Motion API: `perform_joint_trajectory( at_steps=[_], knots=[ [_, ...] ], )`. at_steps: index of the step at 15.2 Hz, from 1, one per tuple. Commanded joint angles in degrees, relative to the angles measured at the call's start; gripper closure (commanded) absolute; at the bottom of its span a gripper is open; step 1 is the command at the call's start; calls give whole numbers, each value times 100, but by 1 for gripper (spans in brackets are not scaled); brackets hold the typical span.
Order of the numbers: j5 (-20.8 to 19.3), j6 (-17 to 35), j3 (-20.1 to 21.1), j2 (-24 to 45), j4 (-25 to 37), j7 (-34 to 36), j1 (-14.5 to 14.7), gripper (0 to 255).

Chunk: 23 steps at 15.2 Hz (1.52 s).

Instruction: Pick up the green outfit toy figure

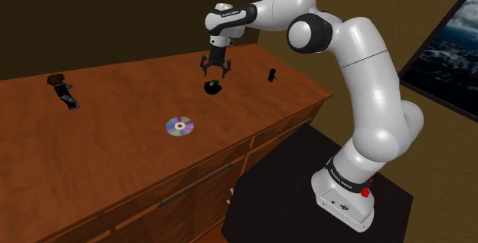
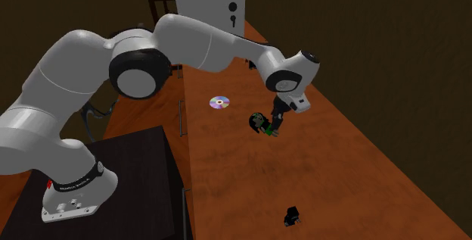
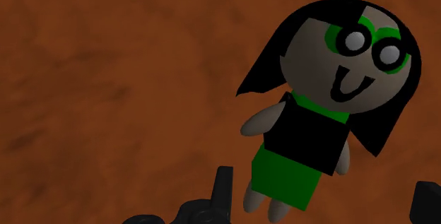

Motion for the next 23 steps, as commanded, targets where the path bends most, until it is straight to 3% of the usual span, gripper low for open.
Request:
perform_joint_trajectory(
  at_steps=[1,8,9,23],
  knots=[
    [11,46,0,134,79,1,-6,0],
    [14,292,-2,381,77,-40,0,0],
    [13,283,-2,382,87,-40,-1,255],
    [11,72,0,158,76,-3,-5,255]
  ],
)
